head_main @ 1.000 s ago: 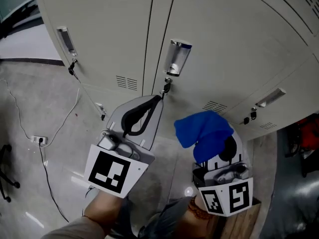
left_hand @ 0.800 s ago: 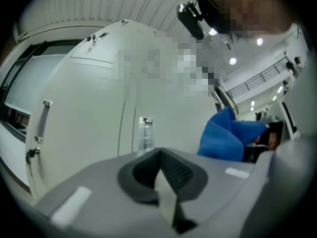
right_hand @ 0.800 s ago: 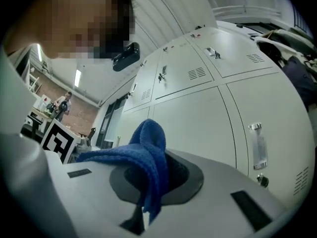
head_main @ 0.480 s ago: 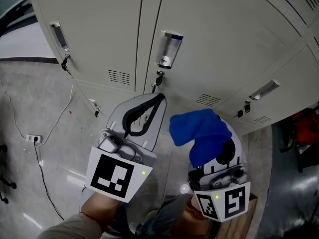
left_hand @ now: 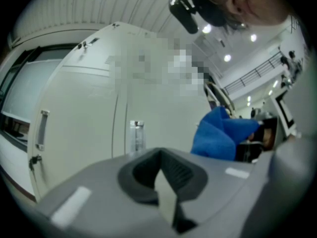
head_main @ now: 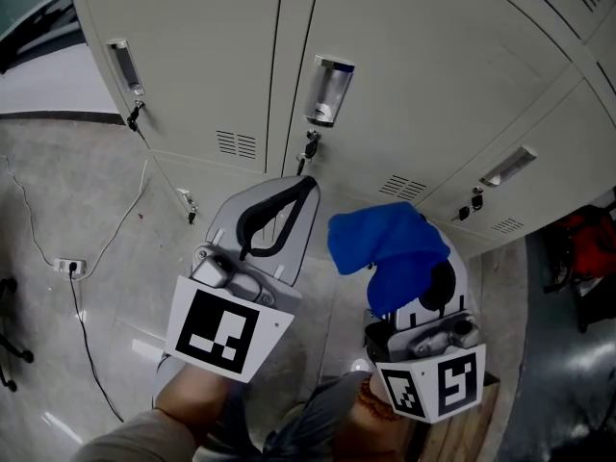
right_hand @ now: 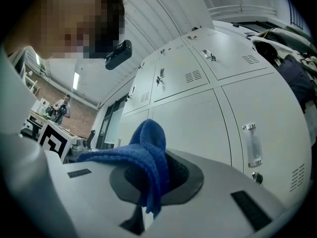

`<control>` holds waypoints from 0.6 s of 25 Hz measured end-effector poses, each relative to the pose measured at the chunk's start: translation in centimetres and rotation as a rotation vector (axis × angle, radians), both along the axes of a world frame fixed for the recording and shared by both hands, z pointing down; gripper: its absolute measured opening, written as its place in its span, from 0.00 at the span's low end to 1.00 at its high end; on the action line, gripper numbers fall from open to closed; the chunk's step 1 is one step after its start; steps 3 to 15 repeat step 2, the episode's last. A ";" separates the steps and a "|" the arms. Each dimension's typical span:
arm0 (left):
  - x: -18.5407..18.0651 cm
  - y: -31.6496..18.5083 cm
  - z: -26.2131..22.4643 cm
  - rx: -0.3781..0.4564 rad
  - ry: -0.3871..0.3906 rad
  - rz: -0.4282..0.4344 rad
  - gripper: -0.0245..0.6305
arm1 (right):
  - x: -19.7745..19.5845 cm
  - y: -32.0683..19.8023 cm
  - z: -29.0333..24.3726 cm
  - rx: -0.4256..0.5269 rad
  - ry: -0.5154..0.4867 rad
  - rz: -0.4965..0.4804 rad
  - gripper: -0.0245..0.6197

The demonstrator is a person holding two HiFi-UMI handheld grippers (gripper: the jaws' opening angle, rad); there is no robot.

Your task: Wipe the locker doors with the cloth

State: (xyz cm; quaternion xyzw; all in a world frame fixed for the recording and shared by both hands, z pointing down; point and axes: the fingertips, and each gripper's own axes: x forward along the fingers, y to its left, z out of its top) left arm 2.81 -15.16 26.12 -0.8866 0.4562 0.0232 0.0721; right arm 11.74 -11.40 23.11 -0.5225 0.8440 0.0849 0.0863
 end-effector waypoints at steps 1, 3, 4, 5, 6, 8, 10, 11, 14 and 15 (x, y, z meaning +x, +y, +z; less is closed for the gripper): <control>-0.1 0.1 -0.1 0.001 0.003 0.000 0.04 | 0.0 0.1 0.0 0.000 -0.001 0.000 0.08; -0.1 0.2 -0.1 0.001 0.006 0.000 0.04 | -0.1 0.1 0.0 0.000 -0.002 0.001 0.08; -0.1 0.2 -0.1 0.001 0.006 0.000 0.04 | -0.1 0.1 0.0 0.000 -0.002 0.001 0.08; -0.1 0.2 -0.1 0.001 0.006 0.000 0.04 | -0.1 0.1 0.0 0.000 -0.002 0.001 0.08; -0.1 0.2 -0.1 0.001 0.006 0.000 0.04 | -0.1 0.1 0.0 0.000 -0.002 0.001 0.08; -0.1 0.2 -0.1 0.001 0.006 0.000 0.04 | -0.1 0.1 0.0 0.000 -0.002 0.001 0.08; -0.1 0.2 -0.1 0.001 0.006 0.000 0.04 | -0.1 0.1 0.0 0.000 -0.002 0.001 0.08; -0.1 0.2 -0.1 0.001 0.006 0.000 0.04 | -0.1 0.1 0.0 0.000 -0.002 0.001 0.08; -0.1 0.2 -0.1 0.001 0.006 0.000 0.04 | -0.1 0.1 0.0 0.000 -0.002 0.001 0.08; -0.1 0.2 -0.1 0.001 0.006 0.000 0.04 | -0.1 0.1 0.0 0.000 -0.002 0.001 0.08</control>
